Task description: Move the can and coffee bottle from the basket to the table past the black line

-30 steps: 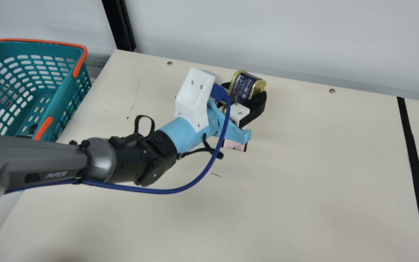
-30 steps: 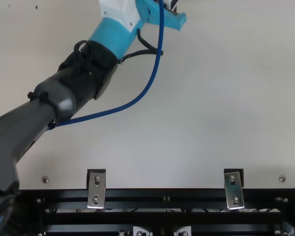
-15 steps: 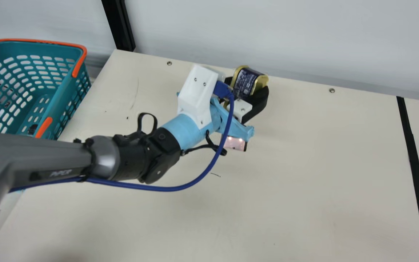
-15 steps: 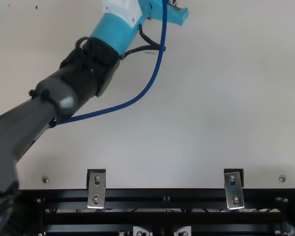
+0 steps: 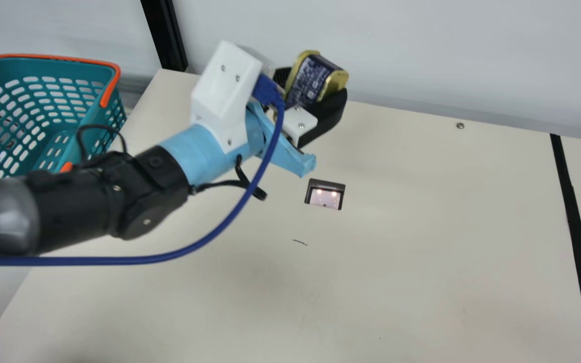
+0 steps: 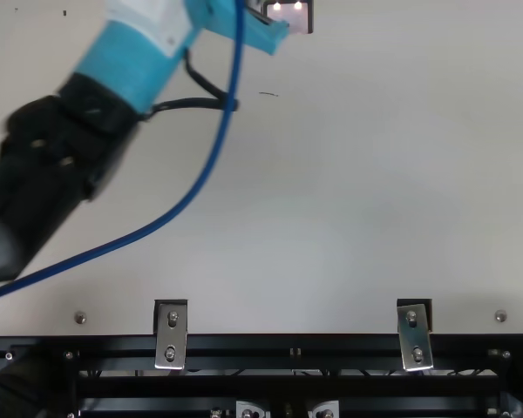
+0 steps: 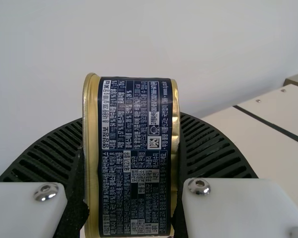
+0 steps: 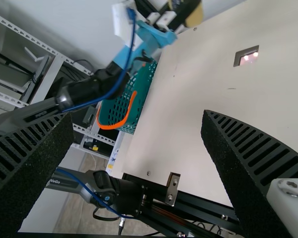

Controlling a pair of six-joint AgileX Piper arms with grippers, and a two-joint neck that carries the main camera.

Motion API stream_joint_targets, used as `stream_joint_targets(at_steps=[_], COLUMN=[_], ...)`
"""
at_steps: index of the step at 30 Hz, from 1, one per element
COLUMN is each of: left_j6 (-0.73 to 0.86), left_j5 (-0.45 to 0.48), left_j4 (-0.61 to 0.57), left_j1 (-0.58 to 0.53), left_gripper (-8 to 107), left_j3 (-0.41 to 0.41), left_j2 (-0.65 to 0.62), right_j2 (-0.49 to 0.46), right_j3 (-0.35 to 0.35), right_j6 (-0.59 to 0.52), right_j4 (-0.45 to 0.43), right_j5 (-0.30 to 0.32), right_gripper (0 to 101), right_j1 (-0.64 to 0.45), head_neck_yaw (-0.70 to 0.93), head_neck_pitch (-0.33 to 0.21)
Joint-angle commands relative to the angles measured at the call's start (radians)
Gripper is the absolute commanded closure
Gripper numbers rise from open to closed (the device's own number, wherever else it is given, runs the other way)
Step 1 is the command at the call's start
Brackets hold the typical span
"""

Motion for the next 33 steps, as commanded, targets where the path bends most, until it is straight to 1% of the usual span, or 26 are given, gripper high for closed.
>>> stream_joint_targets(at_steps=[1,6,12,16,17,20,22,33], left_j6=[-0.021,-0.102,-0.236,-0.302,-0.276,-0.302,-0.302,-0.302], left_j5=[0.05,0.168,0.316,0.365,0.349,0.368,0.366,0.364], left_j4=[0.045,0.173,0.447,0.621,0.476,0.577,0.611,0.619], left_j1=[0.015,0.03,-0.016,-0.042,-0.043,-0.043,-0.043,-0.043], left_gripper=[89,89,89,89,89,89,89,89], left_j3=[-0.009,-0.024,0.006,0.043,0.034,0.044,0.044,0.044], left_j2=[-0.076,-0.163,-0.213,-0.217,-0.216,-0.216,-0.216,-0.216], right_j2=[0.0,0.0,0.0,0.0,0.0,0.0,0.0,0.0], right_j3=[0.0,0.0,0.0,0.0,0.0,0.0,0.0,0.0], right_j6=[0.0,0.0,0.0,0.0,0.0,0.0,0.0,0.0], right_j4=[0.0,0.0,0.0,0.0,0.0,0.0,0.0,0.0], right_j5=[0.0,0.0,0.0,0.0,0.0,0.0,0.0,0.0], right_gripper=[0,0,0,0,0,0,0,0], right_j1=[0.0,0.0,0.0,0.0,0.0,0.0,0.0,0.0], head_neck_yaw=[-0.01,-0.01,-0.01,-0.01,-0.01,-0.01,-0.01,-0.01], head_neck_pitch=[-0.012,-0.012,-0.012,-0.012,-0.012,-0.012,-0.012,-0.012])
